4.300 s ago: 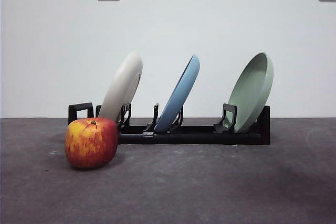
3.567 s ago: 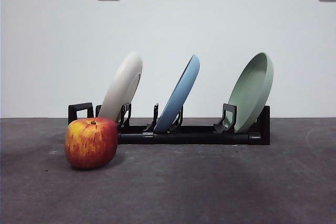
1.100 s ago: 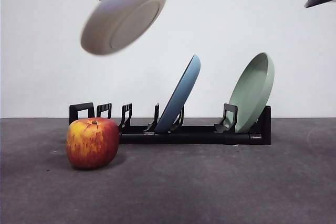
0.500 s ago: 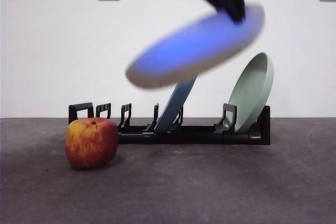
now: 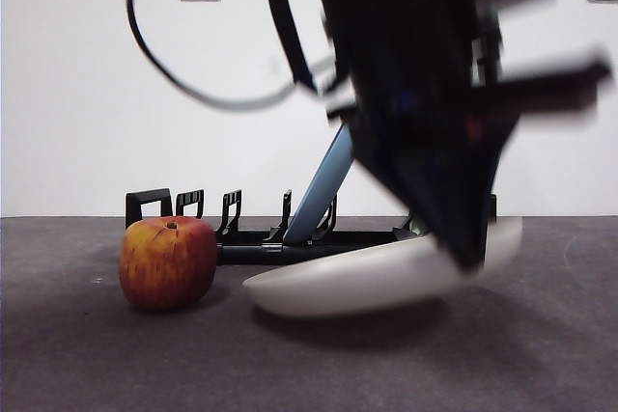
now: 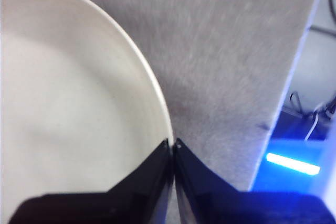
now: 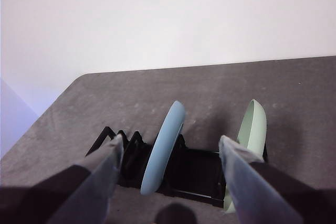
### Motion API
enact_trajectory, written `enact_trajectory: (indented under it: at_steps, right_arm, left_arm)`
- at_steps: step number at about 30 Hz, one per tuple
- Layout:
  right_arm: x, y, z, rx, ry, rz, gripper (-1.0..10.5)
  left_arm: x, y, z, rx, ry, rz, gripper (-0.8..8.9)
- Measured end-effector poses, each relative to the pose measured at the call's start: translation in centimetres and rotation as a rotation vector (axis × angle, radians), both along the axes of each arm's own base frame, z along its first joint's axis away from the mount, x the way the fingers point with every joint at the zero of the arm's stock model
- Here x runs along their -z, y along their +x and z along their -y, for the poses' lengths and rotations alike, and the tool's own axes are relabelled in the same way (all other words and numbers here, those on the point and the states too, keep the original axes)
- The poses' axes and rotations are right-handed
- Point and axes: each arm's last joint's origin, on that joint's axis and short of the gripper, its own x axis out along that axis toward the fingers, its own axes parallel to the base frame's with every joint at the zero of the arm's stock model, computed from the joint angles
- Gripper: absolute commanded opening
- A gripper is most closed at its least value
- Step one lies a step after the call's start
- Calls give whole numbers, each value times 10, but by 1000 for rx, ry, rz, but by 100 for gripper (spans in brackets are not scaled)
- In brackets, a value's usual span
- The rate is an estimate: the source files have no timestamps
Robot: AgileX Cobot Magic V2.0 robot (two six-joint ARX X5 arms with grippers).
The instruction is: Take the yellow plate from the plate rack,put the plate on the table,take the apple from the table,put the apple in the plate
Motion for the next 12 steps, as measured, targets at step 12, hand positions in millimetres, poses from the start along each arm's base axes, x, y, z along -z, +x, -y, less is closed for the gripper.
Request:
enact_trajectory:
  at_steps: [12]
  right_arm:
    - [1,0,0,0,-1,-6,315]
  left_arm:
    - [26,2,7,-5,70,4,168]
